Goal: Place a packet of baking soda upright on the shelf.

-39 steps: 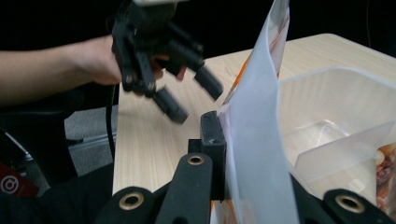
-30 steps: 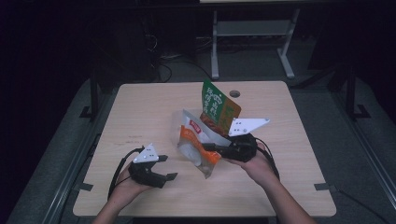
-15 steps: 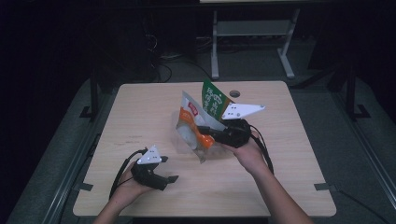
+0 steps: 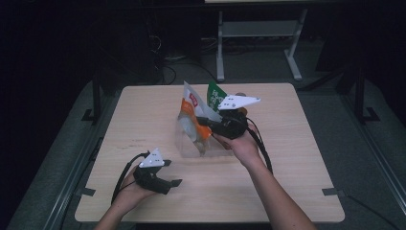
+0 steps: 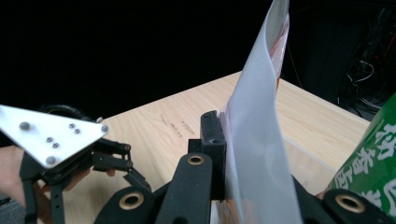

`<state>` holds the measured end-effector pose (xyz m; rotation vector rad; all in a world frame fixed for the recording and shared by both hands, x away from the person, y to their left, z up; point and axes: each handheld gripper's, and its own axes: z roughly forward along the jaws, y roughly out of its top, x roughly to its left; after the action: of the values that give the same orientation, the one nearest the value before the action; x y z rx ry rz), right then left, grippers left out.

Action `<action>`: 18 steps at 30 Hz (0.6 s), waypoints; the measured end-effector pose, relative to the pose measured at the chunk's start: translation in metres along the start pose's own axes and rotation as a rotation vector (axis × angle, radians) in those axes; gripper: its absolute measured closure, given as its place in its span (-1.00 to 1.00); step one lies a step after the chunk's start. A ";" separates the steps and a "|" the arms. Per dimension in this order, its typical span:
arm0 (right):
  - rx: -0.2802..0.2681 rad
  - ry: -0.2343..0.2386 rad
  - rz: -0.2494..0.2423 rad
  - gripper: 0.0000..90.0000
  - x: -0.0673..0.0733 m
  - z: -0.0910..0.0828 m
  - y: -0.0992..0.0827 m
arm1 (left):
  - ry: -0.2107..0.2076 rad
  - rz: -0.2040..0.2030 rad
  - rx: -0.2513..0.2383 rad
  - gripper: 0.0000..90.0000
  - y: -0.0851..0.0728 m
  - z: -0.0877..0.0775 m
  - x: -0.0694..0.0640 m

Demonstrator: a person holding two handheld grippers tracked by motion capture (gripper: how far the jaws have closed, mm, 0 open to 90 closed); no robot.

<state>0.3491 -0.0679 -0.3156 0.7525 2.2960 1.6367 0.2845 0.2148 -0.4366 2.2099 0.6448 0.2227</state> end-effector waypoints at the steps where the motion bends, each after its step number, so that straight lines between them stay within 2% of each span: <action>1: 0.000 0.000 0.000 1.00 0.000 0.000 0.000 | 0.000 0.000 0.000 -0.61 0.000 0.000 0.000; 7: -0.002 -0.029 -0.005 1.00 -0.002 0.009 0.003 | -0.002 0.004 0.003 -0.61 0.000 0.000 0.000; 8: -0.001 -0.037 -0.005 1.00 -0.002 0.011 0.003 | -0.003 -0.006 -0.004 -0.61 -0.001 0.000 -0.001; 15: -0.005 -0.053 0.018 1.00 -0.007 0.021 0.002 | -0.007 0.000 0.005 -0.61 0.000 0.002 -0.002; 18: 0.013 -0.062 0.012 1.00 -0.008 0.027 0.001 | -0.009 -0.003 0.008 -0.61 0.000 0.004 -0.003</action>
<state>0.3683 -0.0499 -0.3248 0.8100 2.2661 1.5825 0.2834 0.2112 -0.4392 2.2167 0.6449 0.2083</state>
